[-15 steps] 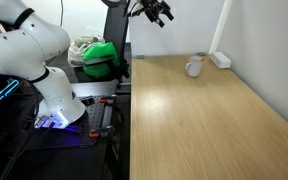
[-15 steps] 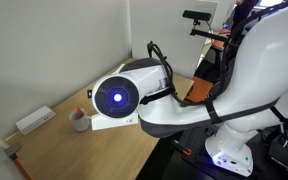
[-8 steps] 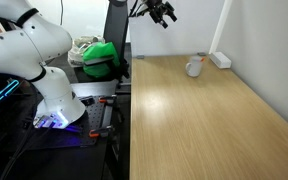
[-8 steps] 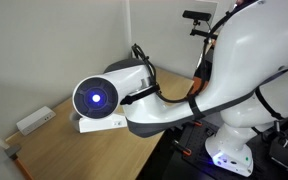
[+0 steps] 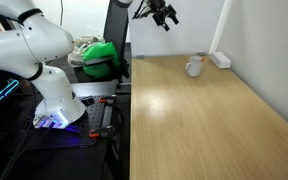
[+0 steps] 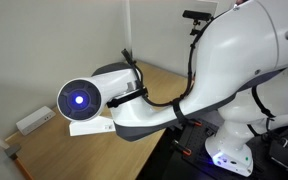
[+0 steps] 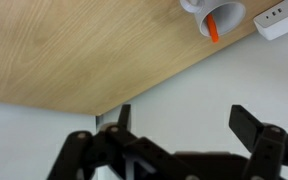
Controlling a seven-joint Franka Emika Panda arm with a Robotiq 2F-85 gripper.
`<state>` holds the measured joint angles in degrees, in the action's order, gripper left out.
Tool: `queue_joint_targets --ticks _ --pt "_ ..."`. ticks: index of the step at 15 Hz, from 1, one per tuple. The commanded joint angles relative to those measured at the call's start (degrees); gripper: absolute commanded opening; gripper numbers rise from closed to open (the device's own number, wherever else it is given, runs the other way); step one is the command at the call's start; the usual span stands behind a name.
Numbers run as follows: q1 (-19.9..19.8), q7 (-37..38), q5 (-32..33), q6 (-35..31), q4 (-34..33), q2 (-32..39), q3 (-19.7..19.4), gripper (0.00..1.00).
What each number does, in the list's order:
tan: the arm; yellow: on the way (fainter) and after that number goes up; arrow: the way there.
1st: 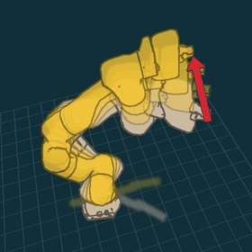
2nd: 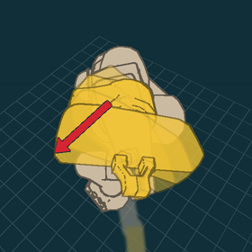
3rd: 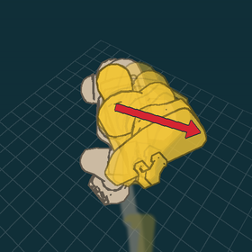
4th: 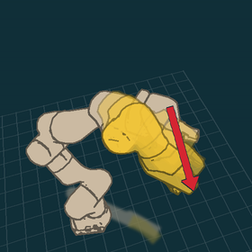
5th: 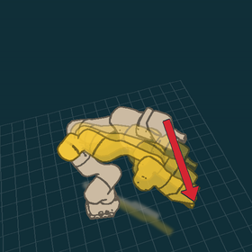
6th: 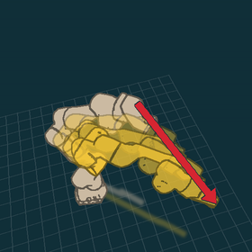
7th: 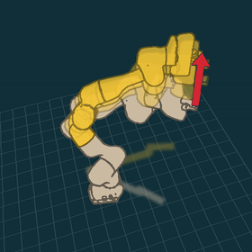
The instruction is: Take the orange pen out of the white mug
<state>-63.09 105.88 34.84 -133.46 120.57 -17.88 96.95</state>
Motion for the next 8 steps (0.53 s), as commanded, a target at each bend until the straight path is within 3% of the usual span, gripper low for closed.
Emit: queue_joint_targets --ticks 1,6,7,8 --pt "-8.4 -3.0 -5.1 0.5 -3.3 -2.6 7.9 1.0" --pt "-19.3 -9.1 -12.9 0.0 -7.9 -7.0 17.3 1.0" --pt "-15.3 -14.9 -21.4 -2.1 -8.2 -12.9 11.6 1.0" --pt "-16.6 -17.4 -24.5 -2.2 -9.1 -13.9 12.3 1.0"
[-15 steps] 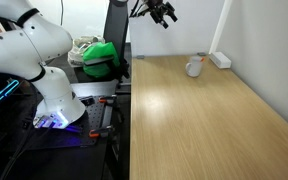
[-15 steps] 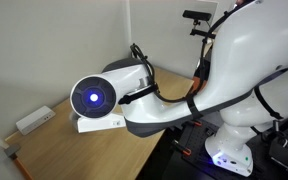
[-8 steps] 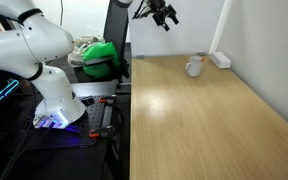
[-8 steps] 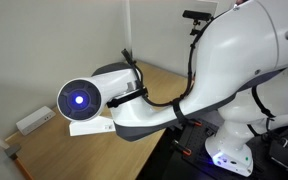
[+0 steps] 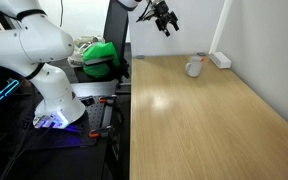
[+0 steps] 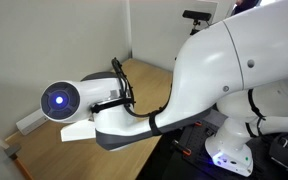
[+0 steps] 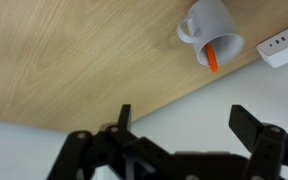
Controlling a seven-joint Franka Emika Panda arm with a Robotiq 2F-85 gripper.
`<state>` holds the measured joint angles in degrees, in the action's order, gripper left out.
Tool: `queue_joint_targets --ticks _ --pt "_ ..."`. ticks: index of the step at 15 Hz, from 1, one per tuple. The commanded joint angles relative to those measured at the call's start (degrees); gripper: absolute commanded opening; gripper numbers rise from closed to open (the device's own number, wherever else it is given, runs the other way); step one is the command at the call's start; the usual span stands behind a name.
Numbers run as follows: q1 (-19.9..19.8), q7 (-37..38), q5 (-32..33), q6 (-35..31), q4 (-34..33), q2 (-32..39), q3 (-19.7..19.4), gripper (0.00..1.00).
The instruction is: Take the orange pen out of the white mug
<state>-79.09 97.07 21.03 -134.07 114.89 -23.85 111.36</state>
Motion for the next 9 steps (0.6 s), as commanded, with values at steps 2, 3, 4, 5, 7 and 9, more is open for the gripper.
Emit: queue_joint_targets --ticks 2,3,4,5,7,9 --pt "-2.6 -14.6 -17.3 -1.8 -5.4 -11.6 -1.6 1.0" --pt "-3.4 -17.1 -19.7 -1.8 -6.3 -13.1 -1.4 1.0" --pt "-4.3 -19.1 -22.0 -1.6 -7.4 -14.8 -1.2 1.0" --pt "-5.2 -21.0 -24.1 -1.6 -8.5 -16.4 -1.0 1.0" --pt "-6.3 -24.2 -27.4 -1.6 -10.1 -19.0 -1.2 1.0" --pt "-7.7 -27.6 -30.1 -1.5 -11.6 -20.9 -1.1 1.0"
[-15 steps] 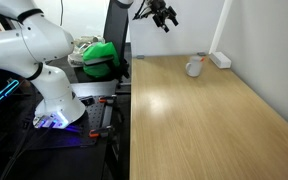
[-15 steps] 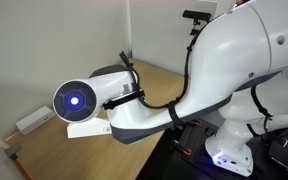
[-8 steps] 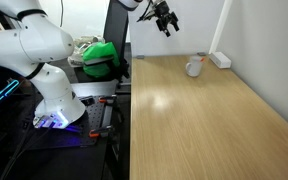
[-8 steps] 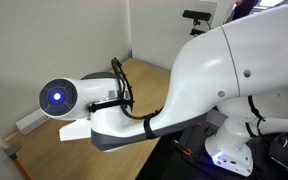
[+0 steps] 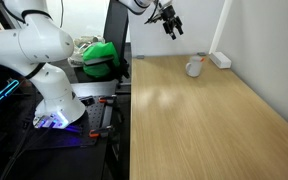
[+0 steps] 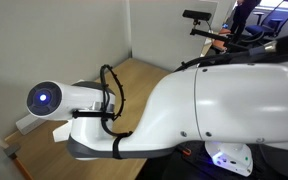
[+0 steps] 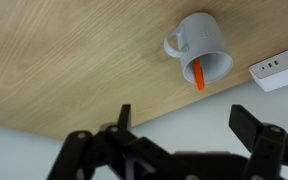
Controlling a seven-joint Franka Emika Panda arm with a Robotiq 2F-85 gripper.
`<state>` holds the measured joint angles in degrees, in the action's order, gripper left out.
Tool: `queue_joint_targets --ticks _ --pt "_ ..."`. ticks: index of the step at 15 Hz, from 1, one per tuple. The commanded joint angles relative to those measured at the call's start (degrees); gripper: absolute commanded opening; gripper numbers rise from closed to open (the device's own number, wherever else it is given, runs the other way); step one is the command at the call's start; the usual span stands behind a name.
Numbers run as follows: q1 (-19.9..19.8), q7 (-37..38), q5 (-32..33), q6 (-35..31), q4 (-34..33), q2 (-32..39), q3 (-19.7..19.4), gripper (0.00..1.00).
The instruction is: Take the orange pen out of the white mug
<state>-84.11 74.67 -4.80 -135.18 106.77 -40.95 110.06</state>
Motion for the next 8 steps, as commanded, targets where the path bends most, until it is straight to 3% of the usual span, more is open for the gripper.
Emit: queue_joint_targets --ticks 1,8 --pt "0.7 -4.1 -5.4 0.3 -0.9 -3.7 -2.1 1.0" --pt "-0.6 -5.8 -6.6 0.4 -2.7 -5.8 -1.9 1.0"
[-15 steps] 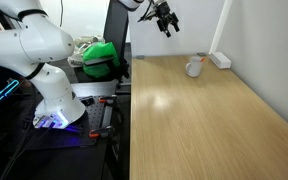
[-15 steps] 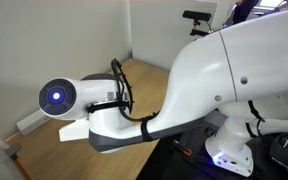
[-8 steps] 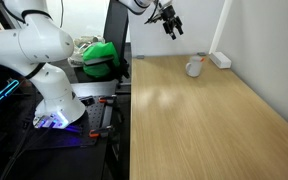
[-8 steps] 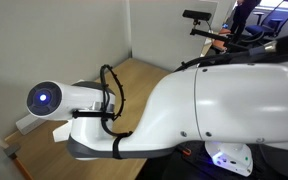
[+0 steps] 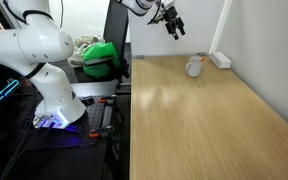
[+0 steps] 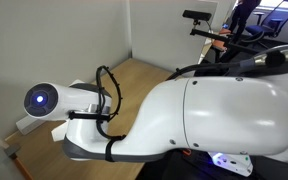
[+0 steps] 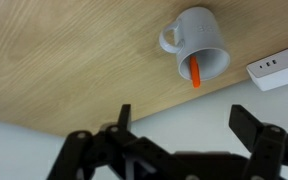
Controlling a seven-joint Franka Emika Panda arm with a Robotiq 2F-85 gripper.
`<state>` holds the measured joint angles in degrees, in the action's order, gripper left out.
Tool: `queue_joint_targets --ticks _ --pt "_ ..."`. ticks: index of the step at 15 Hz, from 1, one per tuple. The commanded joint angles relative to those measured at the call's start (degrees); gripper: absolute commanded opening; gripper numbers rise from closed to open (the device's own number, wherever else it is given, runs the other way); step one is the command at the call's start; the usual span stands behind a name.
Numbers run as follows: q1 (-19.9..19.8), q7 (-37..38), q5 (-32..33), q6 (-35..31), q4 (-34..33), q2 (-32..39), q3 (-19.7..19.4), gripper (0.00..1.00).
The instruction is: Take the orange pen out of the white mug
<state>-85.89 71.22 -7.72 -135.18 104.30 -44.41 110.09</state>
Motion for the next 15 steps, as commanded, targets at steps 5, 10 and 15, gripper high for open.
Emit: queue_joint_targets --ticks 5,10,15 --pt "0.3 -2.0 -6.7 -0.6 -1.6 -5.1 -2.0 1.0" --pt "-1.2 -5.2 -7.4 -1.2 -3.5 -6.9 -1.2 1.0" --pt "-3.7 -12.5 -10.2 -3.6 -5.1 -7.5 0.1 1.0"
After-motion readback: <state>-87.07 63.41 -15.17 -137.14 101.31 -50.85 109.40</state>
